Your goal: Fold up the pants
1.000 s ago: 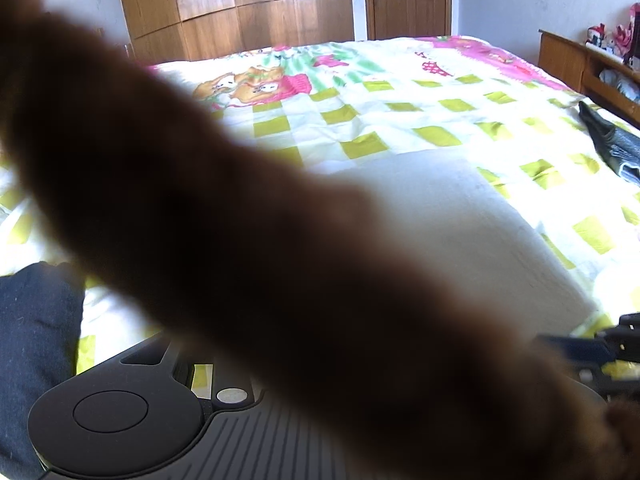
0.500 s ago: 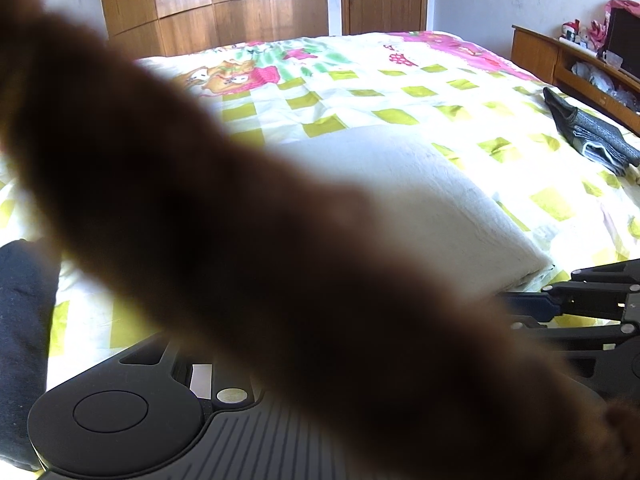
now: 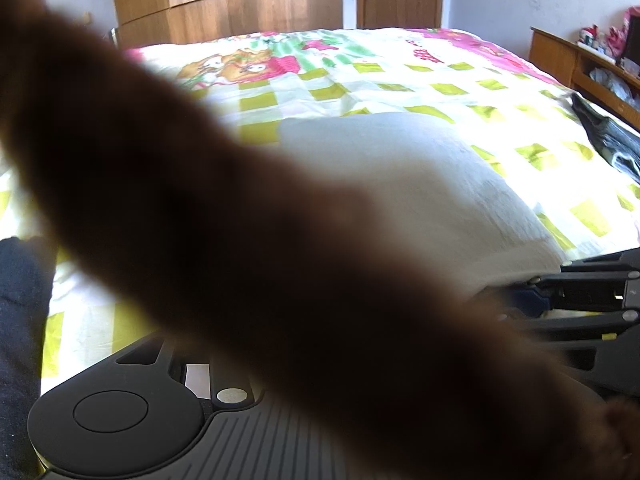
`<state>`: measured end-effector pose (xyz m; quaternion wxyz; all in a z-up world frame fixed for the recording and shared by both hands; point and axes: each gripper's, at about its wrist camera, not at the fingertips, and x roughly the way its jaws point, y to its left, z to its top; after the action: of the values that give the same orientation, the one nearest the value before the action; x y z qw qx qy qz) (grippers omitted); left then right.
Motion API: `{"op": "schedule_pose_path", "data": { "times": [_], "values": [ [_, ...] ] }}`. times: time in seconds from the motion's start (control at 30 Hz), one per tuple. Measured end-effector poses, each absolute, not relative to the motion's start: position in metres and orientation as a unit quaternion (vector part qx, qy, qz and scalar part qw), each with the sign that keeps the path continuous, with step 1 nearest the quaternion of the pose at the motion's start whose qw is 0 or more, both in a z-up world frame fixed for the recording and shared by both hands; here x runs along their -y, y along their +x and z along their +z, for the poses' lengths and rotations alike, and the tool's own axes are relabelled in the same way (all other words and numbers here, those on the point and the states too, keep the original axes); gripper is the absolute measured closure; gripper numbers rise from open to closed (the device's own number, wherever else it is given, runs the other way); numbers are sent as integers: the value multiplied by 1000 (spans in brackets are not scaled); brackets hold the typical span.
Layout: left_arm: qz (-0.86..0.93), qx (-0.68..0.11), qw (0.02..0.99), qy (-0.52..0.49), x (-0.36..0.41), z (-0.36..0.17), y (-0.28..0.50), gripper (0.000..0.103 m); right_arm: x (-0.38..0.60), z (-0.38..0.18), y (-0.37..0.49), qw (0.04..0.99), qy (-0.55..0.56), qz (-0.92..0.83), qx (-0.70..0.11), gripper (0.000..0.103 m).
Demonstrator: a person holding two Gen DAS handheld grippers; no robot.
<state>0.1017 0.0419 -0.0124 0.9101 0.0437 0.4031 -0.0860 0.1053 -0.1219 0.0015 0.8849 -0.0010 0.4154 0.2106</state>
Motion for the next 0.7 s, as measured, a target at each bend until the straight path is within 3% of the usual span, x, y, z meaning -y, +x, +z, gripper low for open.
{"op": "schedule_pose_path", "data": {
  "times": [0.5,0.7],
  "values": [
    [-85,-400,912,11,-50,-2,80,53,164,9,70,894,45,161,-417,66],
    [-83,-401,912,17,-46,2,60,48,170,15,56,899,47,155,-406,66]
  ]
}}
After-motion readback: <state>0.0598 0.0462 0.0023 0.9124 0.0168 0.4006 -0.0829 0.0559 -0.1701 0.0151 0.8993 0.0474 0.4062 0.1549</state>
